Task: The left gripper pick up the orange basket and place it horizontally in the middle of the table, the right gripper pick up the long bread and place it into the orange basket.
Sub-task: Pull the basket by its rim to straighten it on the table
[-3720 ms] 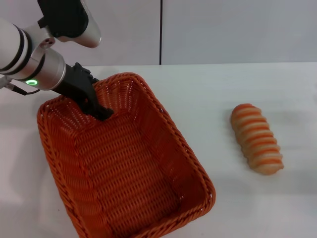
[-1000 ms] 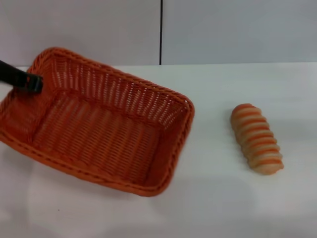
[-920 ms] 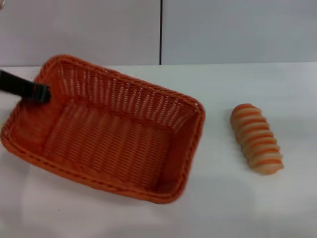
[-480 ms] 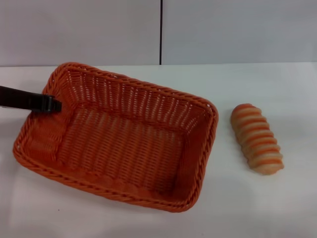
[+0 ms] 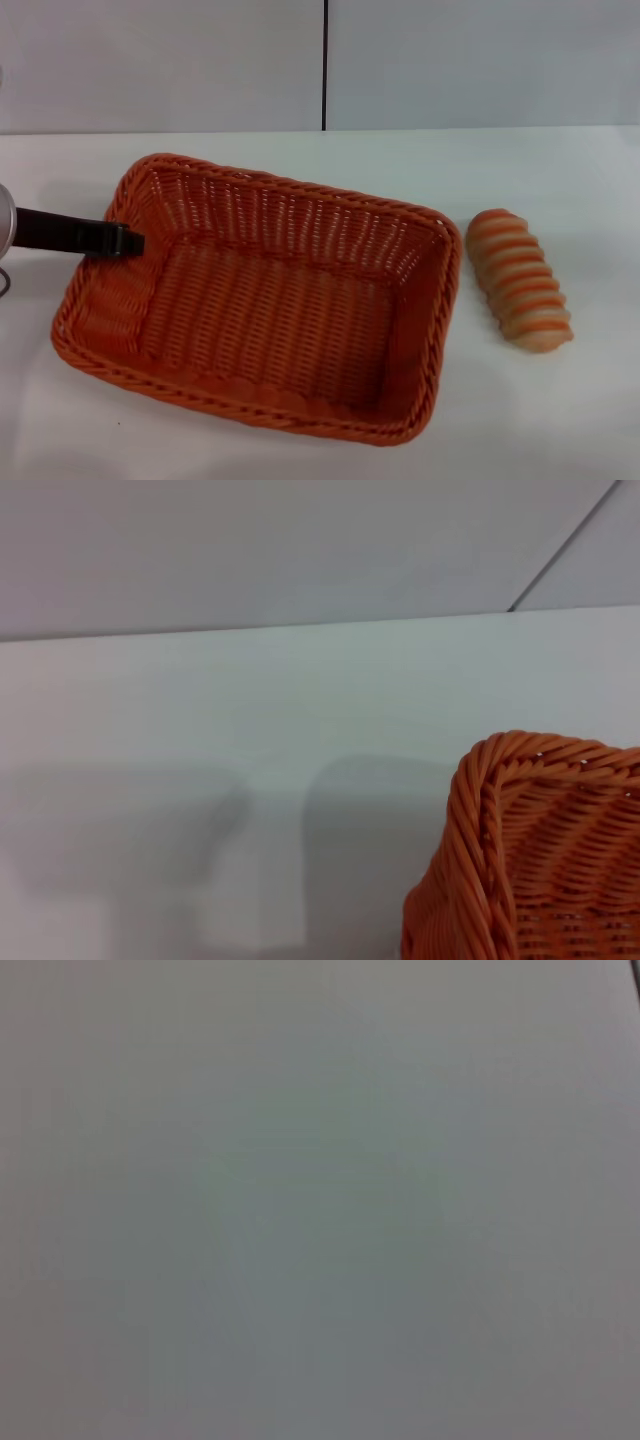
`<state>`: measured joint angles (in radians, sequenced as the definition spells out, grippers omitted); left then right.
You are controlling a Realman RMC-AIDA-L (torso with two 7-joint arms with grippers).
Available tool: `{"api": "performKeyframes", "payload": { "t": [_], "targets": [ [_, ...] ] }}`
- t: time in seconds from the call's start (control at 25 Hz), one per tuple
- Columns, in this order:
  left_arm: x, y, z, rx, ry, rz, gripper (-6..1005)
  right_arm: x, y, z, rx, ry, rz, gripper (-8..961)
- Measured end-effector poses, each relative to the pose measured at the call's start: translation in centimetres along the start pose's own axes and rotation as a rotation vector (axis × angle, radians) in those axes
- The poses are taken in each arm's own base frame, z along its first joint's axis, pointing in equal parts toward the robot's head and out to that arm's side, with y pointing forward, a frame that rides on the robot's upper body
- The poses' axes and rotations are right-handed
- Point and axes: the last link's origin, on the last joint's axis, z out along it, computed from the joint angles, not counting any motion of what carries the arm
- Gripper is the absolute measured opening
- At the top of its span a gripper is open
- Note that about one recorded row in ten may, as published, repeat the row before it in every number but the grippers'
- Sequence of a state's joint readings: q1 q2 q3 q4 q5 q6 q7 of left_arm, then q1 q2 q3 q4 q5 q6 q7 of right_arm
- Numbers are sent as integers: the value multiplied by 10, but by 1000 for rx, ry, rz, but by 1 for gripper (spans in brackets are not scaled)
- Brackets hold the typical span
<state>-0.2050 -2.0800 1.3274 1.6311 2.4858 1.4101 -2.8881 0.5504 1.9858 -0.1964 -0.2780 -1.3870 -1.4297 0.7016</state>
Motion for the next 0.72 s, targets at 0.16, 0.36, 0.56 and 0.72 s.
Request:
{"api": "performKeyframes", "payload": {
  "t": [0.16, 0.36, 0.56, 0.72],
  "targets": [
    [-2, 4, 3, -16, 22, 0, 201, 0, 0, 1, -2, -1, 0, 637],
    [-1, 6, 9, -31, 39, -6, 212, 0, 0, 1, -1, -1, 1, 637],
    [-1, 8, 12, -56, 49, -18, 222, 2, 1, 0, 4, 1, 11, 637],
    [0, 15, 18, -82, 29, -1, 231, 4, 2, -2, 7, 5, 19, 637]
  ]
}}
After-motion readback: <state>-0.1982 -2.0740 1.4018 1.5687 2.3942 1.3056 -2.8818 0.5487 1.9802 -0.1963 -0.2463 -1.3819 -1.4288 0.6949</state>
